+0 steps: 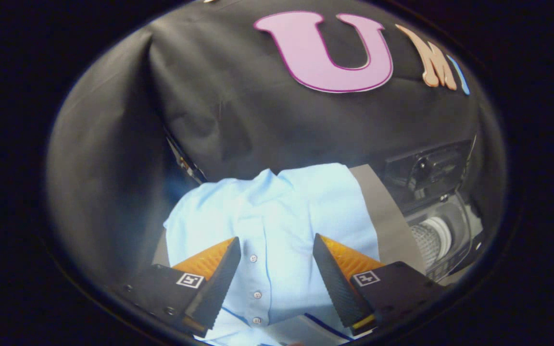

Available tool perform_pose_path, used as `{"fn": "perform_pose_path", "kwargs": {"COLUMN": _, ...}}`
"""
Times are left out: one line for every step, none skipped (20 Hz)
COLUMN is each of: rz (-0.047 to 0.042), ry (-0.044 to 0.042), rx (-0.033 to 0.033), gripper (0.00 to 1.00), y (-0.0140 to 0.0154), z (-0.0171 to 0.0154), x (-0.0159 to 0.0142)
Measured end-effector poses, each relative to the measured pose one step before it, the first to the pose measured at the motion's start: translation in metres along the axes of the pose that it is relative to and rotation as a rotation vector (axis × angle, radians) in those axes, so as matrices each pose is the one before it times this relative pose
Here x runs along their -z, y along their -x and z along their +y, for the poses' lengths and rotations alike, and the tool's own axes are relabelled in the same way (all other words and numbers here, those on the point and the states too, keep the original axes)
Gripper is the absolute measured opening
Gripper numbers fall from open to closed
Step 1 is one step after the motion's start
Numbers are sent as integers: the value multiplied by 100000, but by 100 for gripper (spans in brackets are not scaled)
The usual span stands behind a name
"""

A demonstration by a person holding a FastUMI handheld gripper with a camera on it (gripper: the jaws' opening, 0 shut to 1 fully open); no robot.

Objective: Put the clothes into the washing machine and then close the washing machine lid.

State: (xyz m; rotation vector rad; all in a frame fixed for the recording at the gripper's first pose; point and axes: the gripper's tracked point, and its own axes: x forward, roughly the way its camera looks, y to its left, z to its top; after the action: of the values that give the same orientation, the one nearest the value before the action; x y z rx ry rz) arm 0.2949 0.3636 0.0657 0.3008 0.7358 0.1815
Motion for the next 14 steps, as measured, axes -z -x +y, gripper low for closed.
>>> {"fn": "perform_pose_path", "kwargs": {"rz": 426, "ry": -2033, "rx": -3168, "gripper": 95, "y": 89, "z": 8, "x": -238}}
{"fn": "perform_pose_path", "kwargs": {"rz": 1572, "ry": -127, "rx": -1642, "gripper": 95, "y": -175, "z": -137, "x": 77}}
{"fn": "perform_pose_path", "kwargs": {"rz": 1207, "ry": 217, "rx": -161, "gripper": 95, "y": 483, "z": -272, "x": -183}}
{"fn": "perform_pose_path", "kwargs": {"rz": 1360, "ry": -145, "rx": -171, "gripper": 90, "y": -61, "z": 28, "x": 60}}
{"fn": "perform_pose_path", "kwargs": {"rz": 1526, "ry": -1203, "rx": -558, "gripper": 86, "y": 91, "z": 130, "x": 9}}
{"fn": "perform_pose_path", "kwargs": {"rz": 661, "ry": -2184, "rx": 75, "gripper": 86, "y": 69, "z": 30, "x": -64}}
{"fn": "perform_pose_path", "kwargs": {"rz": -1690, "ry": -377, "rx": 645, "gripper": 86, "y": -243, "z": 73, "x": -300}}
{"fn": "perform_pose_path", "kwargs": {"rz": -1473, "ry": 2638, "rx": 2999, "gripper": 86, "y": 67, "z": -392, "x": -142}}
{"fn": "perform_pose_path", "kwargs": {"rz": -642, "ry": 5016, "rx": 3205, "gripper": 87, "y": -109, "z": -165, "x": 155}}
{"fn": "perform_pose_path", "kwargs": {"rz": -222, "ry": 6765, "rx": 2947, "gripper": 88, "y": -79, "z": 165, "x": 361}}
{"fn": "perform_pose_path", "kwargs": {"rz": -205, "ry": 7269, "rx": 2778, "gripper": 88, "y": 1, "z": 248, "x": 255}}
{"fn": "perform_pose_path", "kwargs": {"rz": 193, "ry": 6187, "rx": 1188, "gripper": 92, "y": -20, "z": 537, "x": 295}}
{"fn": "perform_pose_path", "kwargs": {"rz": 401, "ry": 4006, "rx": -1710, "gripper": 94, "y": 93, "z": 1192, "x": 310}}
{"fn": "perform_pose_path", "kwargs": {"rz": -186, "ry": 3527, "rx": 1003, "gripper": 96, "y": -620, "z": 383, "x": 197}}
